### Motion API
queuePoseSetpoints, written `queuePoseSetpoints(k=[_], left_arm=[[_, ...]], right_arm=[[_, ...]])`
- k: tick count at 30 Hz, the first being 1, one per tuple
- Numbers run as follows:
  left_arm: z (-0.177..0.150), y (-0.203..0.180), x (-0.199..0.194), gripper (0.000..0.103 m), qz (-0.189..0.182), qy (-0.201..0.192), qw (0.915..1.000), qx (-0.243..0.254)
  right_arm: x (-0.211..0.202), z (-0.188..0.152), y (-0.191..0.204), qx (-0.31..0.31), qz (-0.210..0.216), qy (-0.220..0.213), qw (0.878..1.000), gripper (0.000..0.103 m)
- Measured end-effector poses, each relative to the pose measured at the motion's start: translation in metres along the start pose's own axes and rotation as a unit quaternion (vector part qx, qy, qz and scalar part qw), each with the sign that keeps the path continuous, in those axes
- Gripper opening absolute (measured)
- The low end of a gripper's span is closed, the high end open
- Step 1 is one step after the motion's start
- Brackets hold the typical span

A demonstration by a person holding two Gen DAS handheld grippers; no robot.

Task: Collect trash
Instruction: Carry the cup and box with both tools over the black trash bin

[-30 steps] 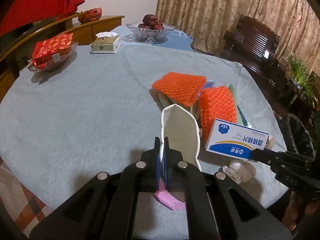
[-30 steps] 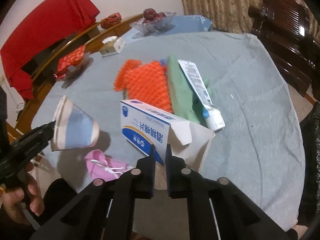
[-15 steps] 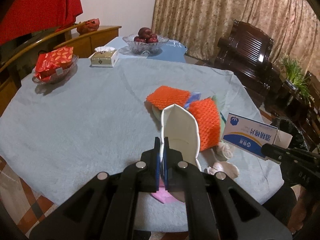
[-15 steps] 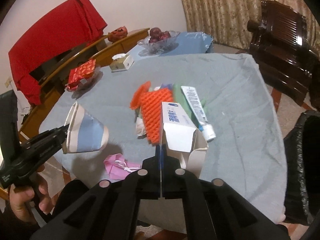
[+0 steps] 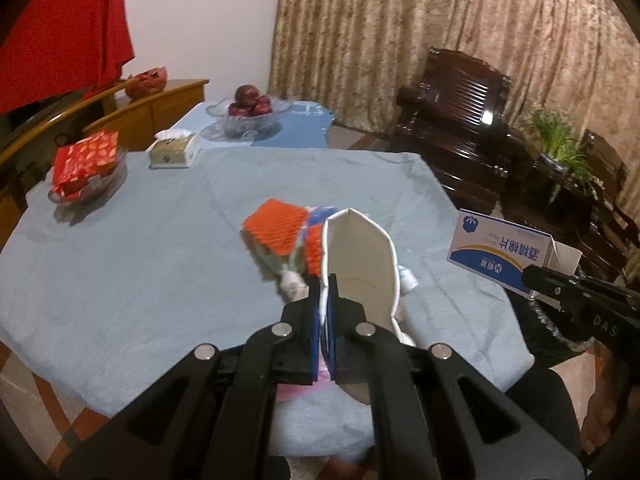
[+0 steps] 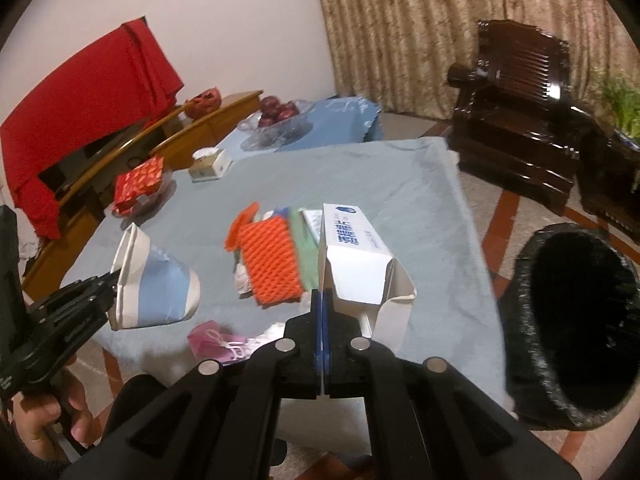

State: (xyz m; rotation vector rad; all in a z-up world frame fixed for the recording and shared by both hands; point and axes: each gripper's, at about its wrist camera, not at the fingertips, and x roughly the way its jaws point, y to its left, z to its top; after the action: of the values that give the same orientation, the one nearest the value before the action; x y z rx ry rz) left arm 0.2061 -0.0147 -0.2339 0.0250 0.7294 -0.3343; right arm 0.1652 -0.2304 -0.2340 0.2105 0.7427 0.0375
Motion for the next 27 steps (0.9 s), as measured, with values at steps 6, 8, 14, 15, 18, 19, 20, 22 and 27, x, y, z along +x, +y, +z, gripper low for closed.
queuePoseSetpoints(k=[6, 8, 14, 15, 18, 19, 20, 22, 27], left_arm=[[0.008, -0.036, -0.003, 0.003, -0.026, -0.010, 0.9991, 0.030], [0.011, -0.051, -0.003, 0.003, -0.038, -0.014, 0.9984, 0.041], [0.023, -0.103, 0.006, 0.003, -0.075, -0.018, 0.9940, 0.078], [0.025, -0.115, 0.009, 0.003, -0.082, -0.019, 0.9929, 0.085], [0.030, -0.146, 0.019, 0.003, -0.103, -0.017, 0.9895, 0.100], [0.032, -0.155, 0.022, 0.003, -0.109, -0.015, 0.9885, 0.104], [0.033, -0.168, 0.027, 0.003, -0.117, -0.013, 0.9868, 0.111], [0.035, -0.192, 0.036, 0.003, -0.133, -0.010, 0.9834, 0.123], [0.036, -0.250, 0.059, 0.003, -0.167, -0.004, 0.9751, 0.146]], right_arm=[[-0.029, 0.001, -0.028, 0.017, -0.032, -0.023, 0.999, 0.001], [-0.036, 0.001, -0.040, 0.026, -0.043, -0.029, 0.998, 0.001], [-0.058, -0.001, -0.079, 0.049, -0.083, -0.043, 0.994, 0.001], [-0.062, -0.002, -0.087, 0.053, -0.089, -0.045, 0.994, 0.001], [-0.075, -0.004, -0.115, 0.069, -0.115, -0.051, 0.990, 0.001], [-0.080, -0.005, -0.128, 0.077, -0.126, -0.053, 0.988, 0.001], [-0.082, -0.004, -0.135, 0.081, -0.133, -0.053, 0.986, 0.001], [-0.086, -0.006, -0.154, 0.090, -0.152, -0.054, 0.983, 0.001], [-0.088, -0.016, -0.206, 0.120, -0.195, -0.043, 0.973, 0.001]])
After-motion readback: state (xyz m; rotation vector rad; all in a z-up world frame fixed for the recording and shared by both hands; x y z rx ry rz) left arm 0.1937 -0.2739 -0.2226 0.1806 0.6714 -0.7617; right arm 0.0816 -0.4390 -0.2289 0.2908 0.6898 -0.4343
